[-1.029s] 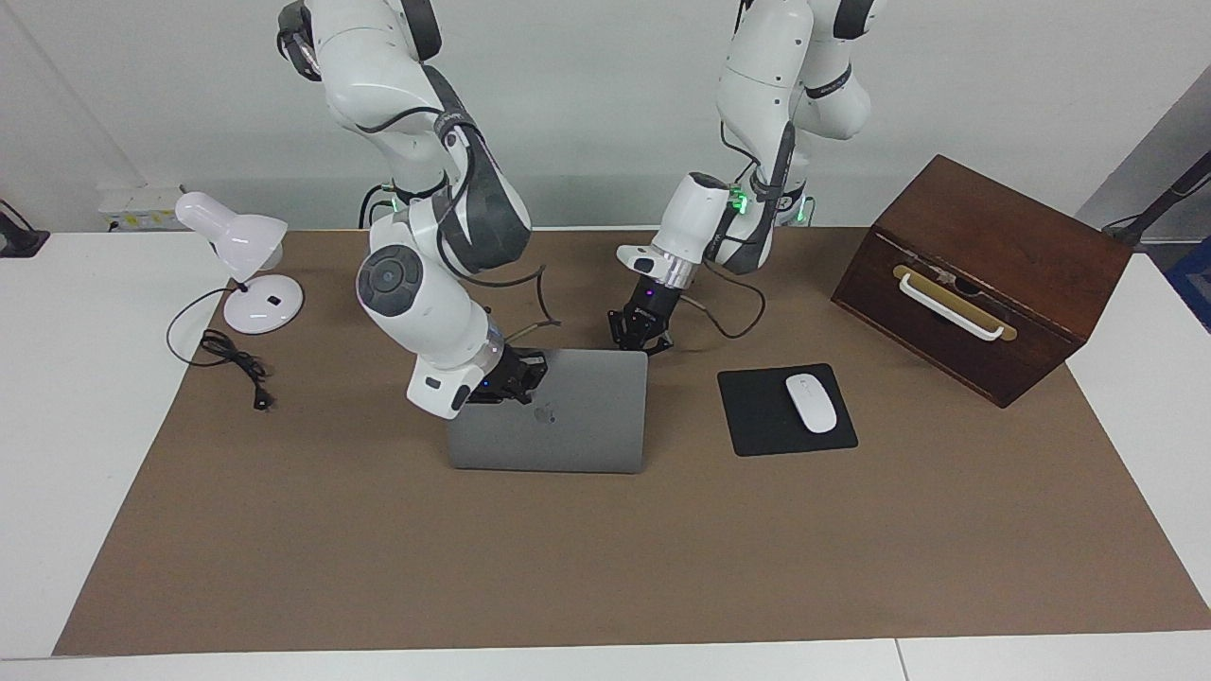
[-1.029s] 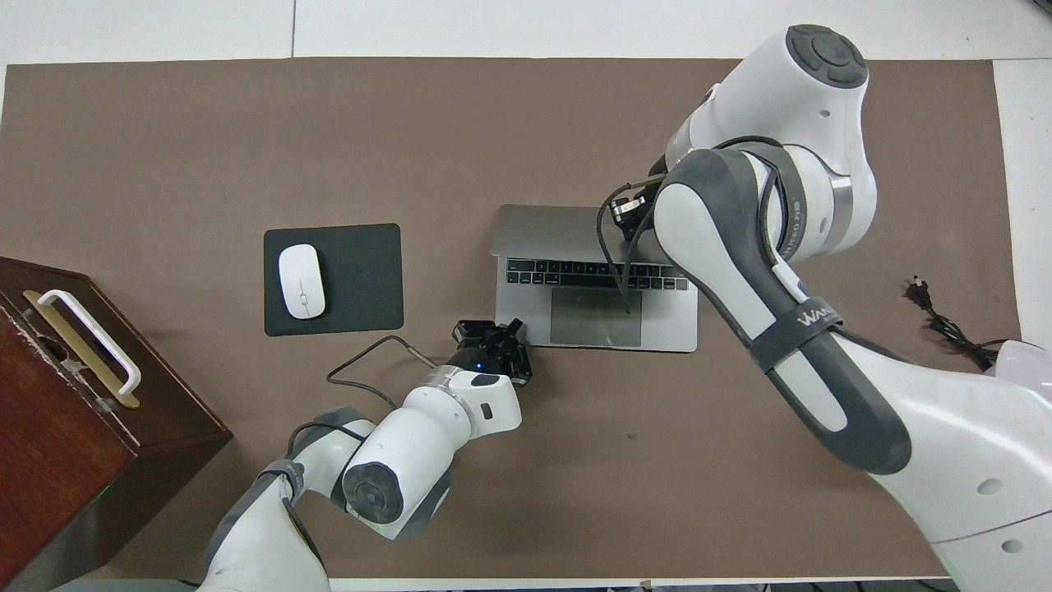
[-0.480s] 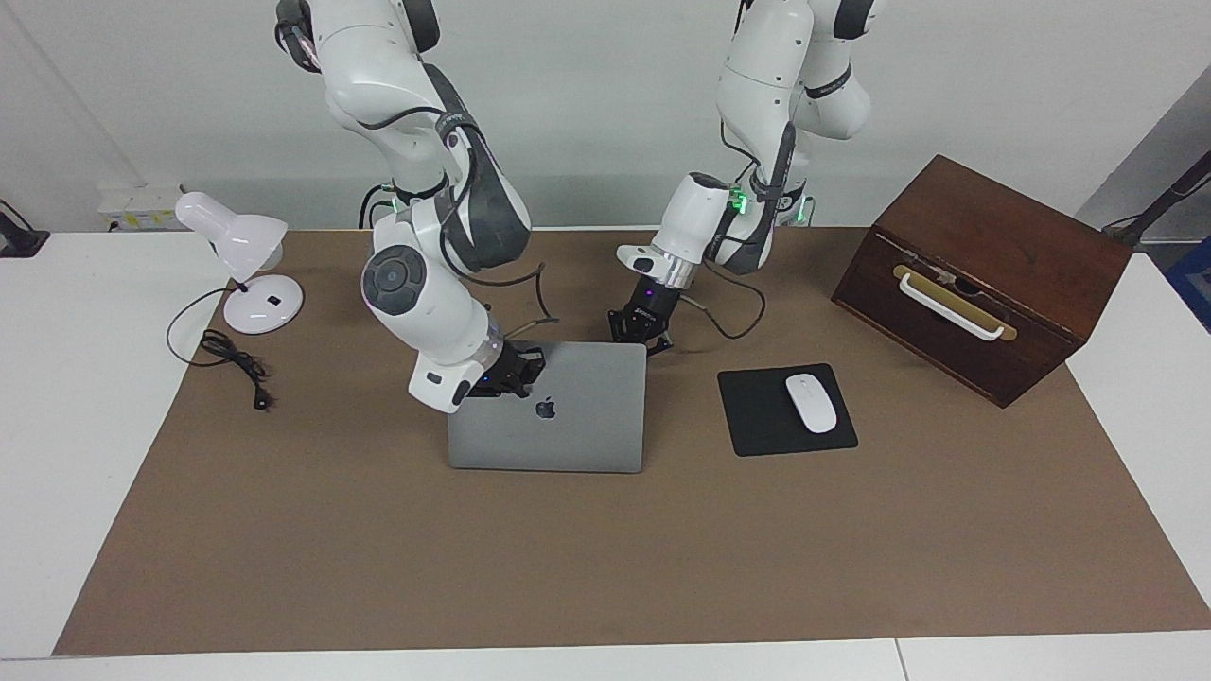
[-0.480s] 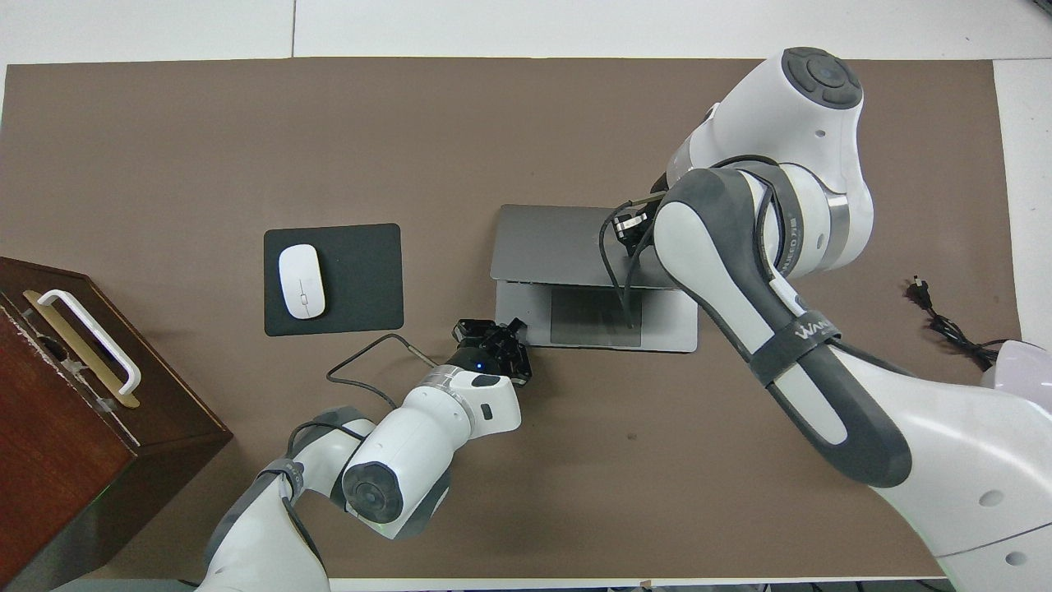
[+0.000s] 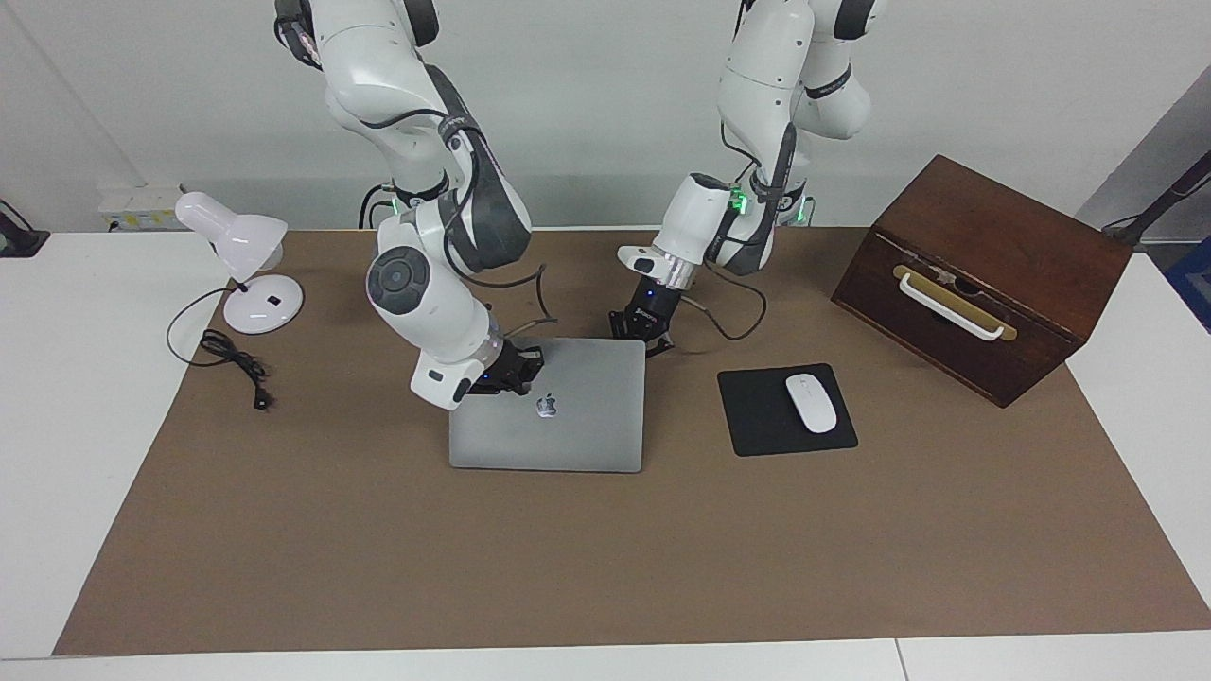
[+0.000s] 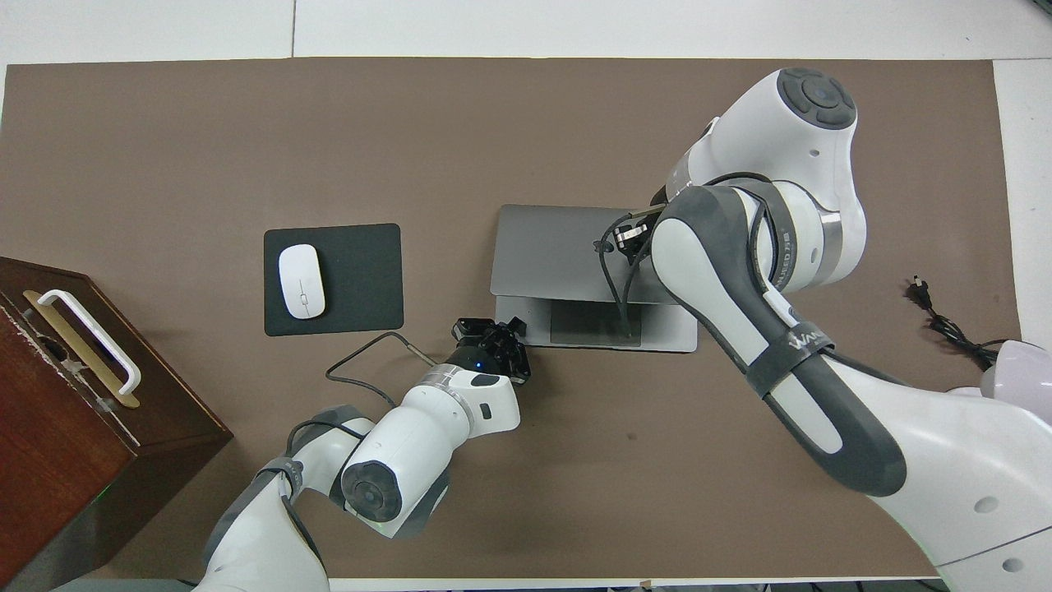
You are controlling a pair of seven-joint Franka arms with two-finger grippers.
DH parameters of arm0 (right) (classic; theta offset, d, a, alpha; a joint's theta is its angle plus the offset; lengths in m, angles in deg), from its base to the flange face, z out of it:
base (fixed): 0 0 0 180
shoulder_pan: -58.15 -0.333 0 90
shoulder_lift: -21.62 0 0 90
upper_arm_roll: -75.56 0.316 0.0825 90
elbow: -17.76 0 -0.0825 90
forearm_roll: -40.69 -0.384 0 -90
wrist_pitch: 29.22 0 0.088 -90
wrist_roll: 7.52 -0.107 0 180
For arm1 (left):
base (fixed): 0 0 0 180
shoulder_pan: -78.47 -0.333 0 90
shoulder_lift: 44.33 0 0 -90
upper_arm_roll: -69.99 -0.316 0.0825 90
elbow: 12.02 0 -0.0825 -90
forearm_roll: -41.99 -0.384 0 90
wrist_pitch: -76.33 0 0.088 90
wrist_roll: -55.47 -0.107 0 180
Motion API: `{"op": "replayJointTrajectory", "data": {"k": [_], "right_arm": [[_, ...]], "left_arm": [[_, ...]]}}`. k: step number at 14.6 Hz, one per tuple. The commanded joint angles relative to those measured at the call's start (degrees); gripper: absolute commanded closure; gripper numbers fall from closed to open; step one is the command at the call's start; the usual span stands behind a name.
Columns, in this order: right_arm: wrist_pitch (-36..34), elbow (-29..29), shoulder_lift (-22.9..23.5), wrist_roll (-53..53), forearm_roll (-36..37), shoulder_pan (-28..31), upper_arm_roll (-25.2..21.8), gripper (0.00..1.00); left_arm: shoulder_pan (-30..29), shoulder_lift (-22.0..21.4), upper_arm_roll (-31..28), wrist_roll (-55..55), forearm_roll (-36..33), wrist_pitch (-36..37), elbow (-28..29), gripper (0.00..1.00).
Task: Close laptop with both arms
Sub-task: 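Push the laptop lid down toward the keyboard with the right gripper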
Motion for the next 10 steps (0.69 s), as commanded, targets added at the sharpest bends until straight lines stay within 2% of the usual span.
{"op": "replayJointTrajectory", "data": {"k": [1, 10], "right_arm": [[2.25, -4.05, -2.36, -0.88, -1.2, 0.32, 0.36, 1.0], [6.29, -8.62, -4.03, -0.88, -1.2, -0.56, 0.36, 1.0]], "left_arm": [[-1.62, 4.23, -0.52, -1.61, -0.97, -0.28, -0.58, 1.0], [-1.62, 4.31, -0.6, -1.61, -0.97, -0.28, -0.58, 1.0]]}}
